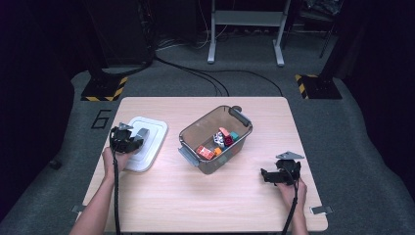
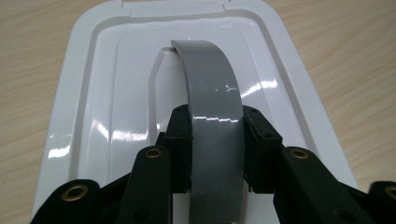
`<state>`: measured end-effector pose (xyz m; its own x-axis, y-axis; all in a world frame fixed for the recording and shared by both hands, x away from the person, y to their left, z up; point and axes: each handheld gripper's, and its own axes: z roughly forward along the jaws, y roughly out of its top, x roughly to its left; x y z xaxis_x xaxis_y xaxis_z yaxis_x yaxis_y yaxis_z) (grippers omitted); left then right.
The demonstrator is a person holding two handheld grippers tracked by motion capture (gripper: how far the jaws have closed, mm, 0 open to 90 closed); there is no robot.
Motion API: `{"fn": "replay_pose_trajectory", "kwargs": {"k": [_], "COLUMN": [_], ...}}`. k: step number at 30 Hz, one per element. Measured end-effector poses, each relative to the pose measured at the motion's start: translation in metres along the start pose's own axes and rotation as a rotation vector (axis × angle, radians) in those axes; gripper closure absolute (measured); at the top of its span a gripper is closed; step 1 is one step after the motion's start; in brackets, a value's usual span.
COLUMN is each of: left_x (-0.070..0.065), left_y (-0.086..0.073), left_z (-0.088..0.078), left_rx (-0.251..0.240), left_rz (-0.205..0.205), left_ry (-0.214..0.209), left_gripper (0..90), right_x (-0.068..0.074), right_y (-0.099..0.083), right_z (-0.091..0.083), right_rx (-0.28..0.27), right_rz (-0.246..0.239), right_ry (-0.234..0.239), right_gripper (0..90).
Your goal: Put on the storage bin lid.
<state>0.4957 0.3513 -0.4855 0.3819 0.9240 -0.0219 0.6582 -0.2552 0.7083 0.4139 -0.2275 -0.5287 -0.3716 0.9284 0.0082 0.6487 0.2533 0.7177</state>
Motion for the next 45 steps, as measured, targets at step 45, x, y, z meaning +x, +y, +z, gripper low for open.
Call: {"fn": "replay_pose_trajectory", "kwargs": {"k": [45], "left_x": [-0.051], "left_y": [0.118], "left_z": [-0.079], "left_rx": [-0.11], "left_rz": [0.139], "left_ry": [-0.157], "left_gripper": [67.2], "right_x": [0.0], "right_y": [0.0], "right_z": [0.0], "right_rx": [-0.001], "right_rz": [0.001], "right_ry": [0.001], "right_gripper": [0.3]}}
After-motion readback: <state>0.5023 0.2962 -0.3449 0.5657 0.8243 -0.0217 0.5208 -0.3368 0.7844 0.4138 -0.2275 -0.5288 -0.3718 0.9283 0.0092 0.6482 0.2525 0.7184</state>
